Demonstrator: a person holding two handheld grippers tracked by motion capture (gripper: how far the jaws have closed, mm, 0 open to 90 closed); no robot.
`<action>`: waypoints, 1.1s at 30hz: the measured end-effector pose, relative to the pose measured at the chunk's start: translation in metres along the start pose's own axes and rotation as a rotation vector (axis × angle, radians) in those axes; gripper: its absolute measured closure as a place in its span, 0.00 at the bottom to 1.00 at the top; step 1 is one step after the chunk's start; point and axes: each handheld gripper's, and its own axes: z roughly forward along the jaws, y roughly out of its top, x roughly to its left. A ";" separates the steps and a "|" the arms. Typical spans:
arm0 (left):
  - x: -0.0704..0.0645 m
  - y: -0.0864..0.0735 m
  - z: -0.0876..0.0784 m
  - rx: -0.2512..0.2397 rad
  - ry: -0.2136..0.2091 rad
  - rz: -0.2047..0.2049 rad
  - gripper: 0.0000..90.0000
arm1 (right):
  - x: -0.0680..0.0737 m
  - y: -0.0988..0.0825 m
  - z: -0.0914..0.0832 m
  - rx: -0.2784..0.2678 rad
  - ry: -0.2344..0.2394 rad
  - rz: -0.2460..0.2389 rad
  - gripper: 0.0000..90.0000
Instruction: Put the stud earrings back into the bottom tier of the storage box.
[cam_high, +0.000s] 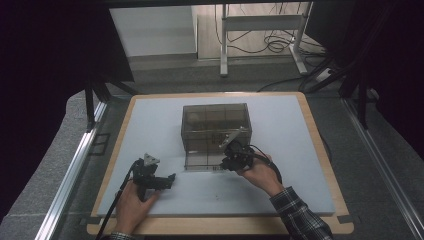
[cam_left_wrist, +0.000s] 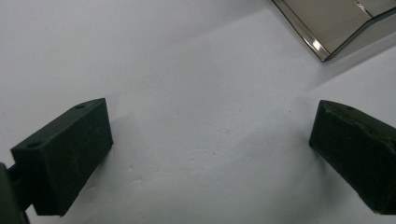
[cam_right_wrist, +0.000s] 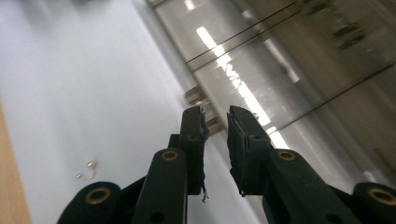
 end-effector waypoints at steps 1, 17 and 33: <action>0.000 0.000 0.000 0.000 0.000 0.000 0.00 | 0.002 -0.001 0.000 0.003 0.003 -0.003 0.83; -0.001 0.000 0.000 -0.004 0.000 -0.009 0.00 | 0.029 -0.015 0.014 0.063 0.047 -0.056 0.76; 0.000 0.000 0.000 -0.001 -0.001 -0.005 0.00 | 0.057 -0.017 0.021 0.110 0.125 -0.112 0.86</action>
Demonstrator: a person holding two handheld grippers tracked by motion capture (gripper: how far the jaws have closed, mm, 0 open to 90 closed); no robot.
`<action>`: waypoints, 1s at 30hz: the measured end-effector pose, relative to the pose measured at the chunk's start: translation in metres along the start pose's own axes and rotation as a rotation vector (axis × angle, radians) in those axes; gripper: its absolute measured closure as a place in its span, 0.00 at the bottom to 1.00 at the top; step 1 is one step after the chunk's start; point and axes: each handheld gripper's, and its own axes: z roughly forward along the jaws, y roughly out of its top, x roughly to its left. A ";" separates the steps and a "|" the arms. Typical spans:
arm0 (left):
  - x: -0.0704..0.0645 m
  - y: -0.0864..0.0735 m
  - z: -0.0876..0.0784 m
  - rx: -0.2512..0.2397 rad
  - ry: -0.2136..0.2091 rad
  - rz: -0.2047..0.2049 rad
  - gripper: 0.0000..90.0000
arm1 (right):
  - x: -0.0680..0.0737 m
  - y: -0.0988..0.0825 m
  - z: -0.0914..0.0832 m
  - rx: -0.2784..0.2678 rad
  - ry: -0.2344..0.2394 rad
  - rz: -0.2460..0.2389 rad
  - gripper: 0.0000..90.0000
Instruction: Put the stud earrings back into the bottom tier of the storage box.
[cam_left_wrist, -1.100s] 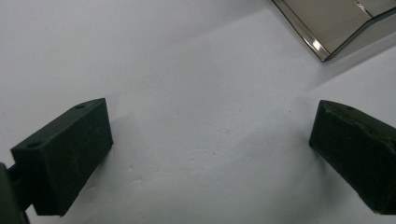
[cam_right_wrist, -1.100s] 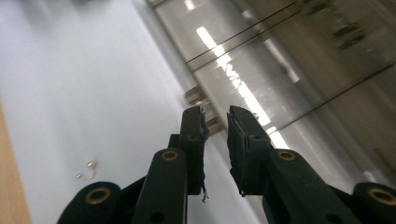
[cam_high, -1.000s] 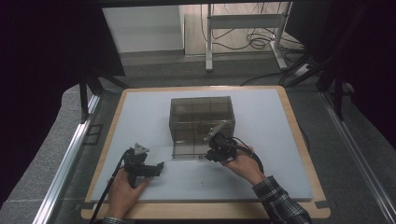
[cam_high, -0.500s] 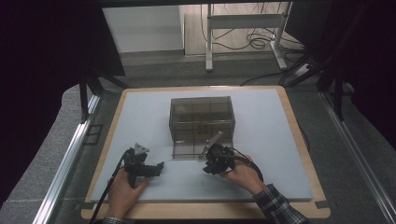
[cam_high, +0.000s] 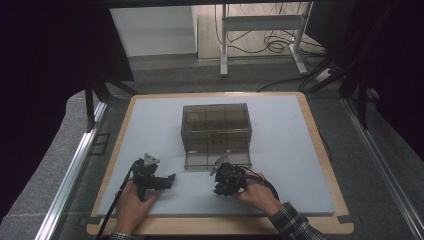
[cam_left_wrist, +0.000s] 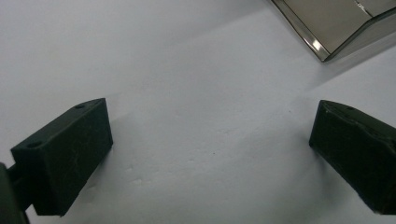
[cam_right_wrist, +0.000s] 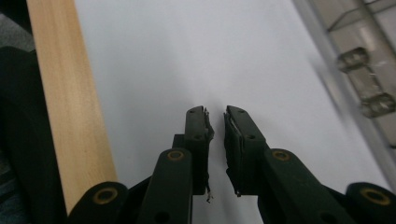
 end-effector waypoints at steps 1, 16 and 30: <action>0.000 0.000 0.000 0.000 0.000 0.000 0.00 | 0.001 0.000 0.001 0.007 0.000 -0.007 0.86; 0.000 0.000 0.000 0.001 0.000 0.001 0.00 | 0.018 0.006 0.010 0.045 -0.056 -0.110 0.89; 0.000 0.000 0.000 0.000 0.000 0.000 0.00 | 0.012 0.009 0.007 0.050 -0.035 -0.077 0.93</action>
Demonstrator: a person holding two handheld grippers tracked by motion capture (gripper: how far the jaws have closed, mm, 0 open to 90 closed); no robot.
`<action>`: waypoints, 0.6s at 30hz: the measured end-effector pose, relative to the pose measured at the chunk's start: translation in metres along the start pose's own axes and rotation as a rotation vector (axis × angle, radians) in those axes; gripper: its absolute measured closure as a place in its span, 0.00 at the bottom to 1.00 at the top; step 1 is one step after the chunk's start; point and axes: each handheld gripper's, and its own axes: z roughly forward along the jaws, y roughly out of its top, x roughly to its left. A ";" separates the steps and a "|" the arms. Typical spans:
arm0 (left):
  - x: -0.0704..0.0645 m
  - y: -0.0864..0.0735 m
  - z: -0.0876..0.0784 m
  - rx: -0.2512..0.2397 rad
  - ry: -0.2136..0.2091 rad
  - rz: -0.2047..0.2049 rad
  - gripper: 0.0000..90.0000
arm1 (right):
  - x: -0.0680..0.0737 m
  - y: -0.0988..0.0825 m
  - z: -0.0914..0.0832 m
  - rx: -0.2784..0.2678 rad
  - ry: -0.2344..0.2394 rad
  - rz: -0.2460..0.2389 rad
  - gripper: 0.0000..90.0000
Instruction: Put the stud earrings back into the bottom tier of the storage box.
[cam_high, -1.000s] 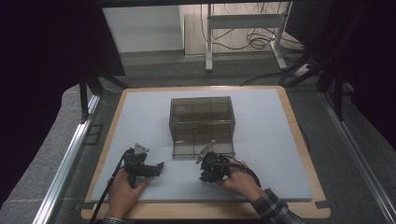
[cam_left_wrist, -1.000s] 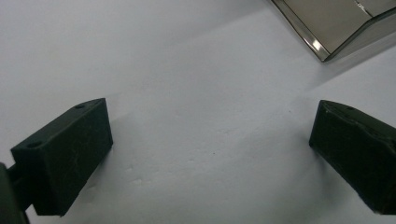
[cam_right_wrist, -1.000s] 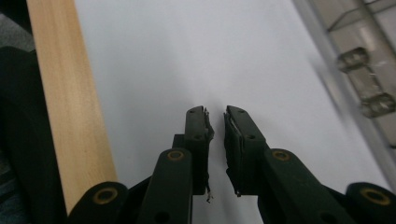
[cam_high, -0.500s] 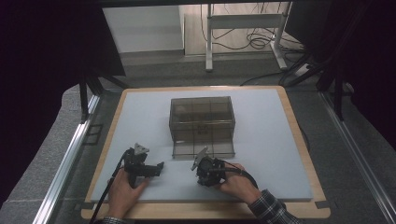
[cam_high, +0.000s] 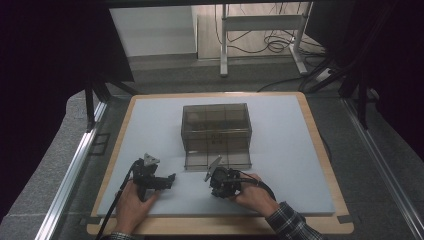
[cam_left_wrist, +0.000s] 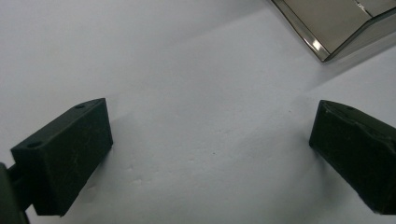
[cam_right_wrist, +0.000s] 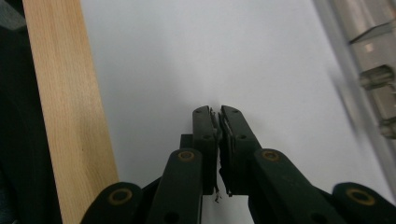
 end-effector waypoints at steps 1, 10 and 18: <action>0.000 0.000 0.000 0.000 0.000 0.000 0.00 | -0.003 0.001 -0.003 -0.011 0.003 0.012 0.93; 0.000 0.000 0.000 0.001 0.000 0.000 0.00 | -0.016 0.004 -0.014 -0.025 0.005 0.036 0.97; 0.000 0.000 0.000 -0.004 0.000 -0.005 0.00 | -0.023 0.005 -0.016 -0.039 0.004 0.055 0.97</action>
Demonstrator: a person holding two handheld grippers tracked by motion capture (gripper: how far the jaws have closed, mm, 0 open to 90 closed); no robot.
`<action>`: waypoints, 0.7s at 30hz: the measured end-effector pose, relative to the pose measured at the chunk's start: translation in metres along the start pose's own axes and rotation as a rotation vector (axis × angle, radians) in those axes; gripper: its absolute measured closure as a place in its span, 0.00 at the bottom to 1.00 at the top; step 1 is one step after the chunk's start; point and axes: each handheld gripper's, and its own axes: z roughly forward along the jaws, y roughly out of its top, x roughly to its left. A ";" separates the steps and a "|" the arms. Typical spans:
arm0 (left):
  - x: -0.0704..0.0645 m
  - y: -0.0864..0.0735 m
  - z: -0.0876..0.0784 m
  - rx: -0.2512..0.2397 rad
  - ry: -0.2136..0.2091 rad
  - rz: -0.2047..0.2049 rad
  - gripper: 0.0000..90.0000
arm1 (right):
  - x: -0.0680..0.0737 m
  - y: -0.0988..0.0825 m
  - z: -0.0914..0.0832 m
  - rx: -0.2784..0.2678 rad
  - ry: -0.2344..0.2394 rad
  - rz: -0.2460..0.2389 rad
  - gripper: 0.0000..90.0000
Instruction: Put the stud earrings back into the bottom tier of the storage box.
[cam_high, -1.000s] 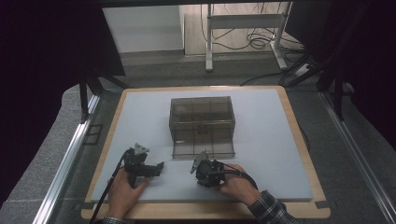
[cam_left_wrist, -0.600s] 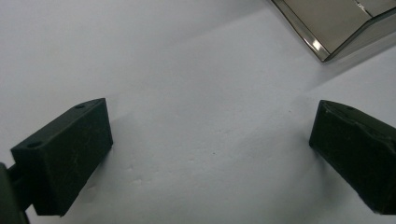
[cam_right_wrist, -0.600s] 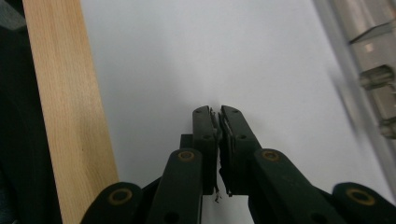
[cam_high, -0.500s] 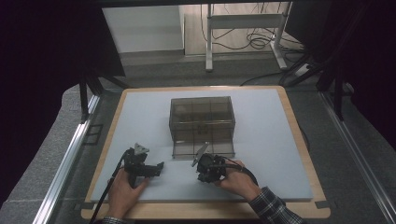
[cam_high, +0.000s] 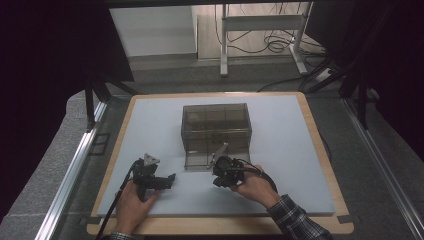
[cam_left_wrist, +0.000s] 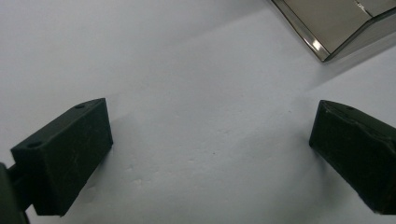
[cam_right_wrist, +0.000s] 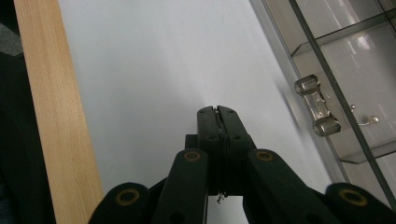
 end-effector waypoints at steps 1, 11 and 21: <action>0.000 0.000 0.000 0.000 0.000 0.000 0.00 | 0.000 0.000 0.001 -0.004 0.001 0.001 0.97; 0.000 0.000 0.000 -0.001 0.000 0.000 0.00 | -0.004 0.001 0.012 0.011 -0.009 0.010 0.90; 0.000 0.000 0.000 -0.001 0.000 0.000 0.00 | -0.005 0.002 0.022 0.033 -0.034 0.005 0.93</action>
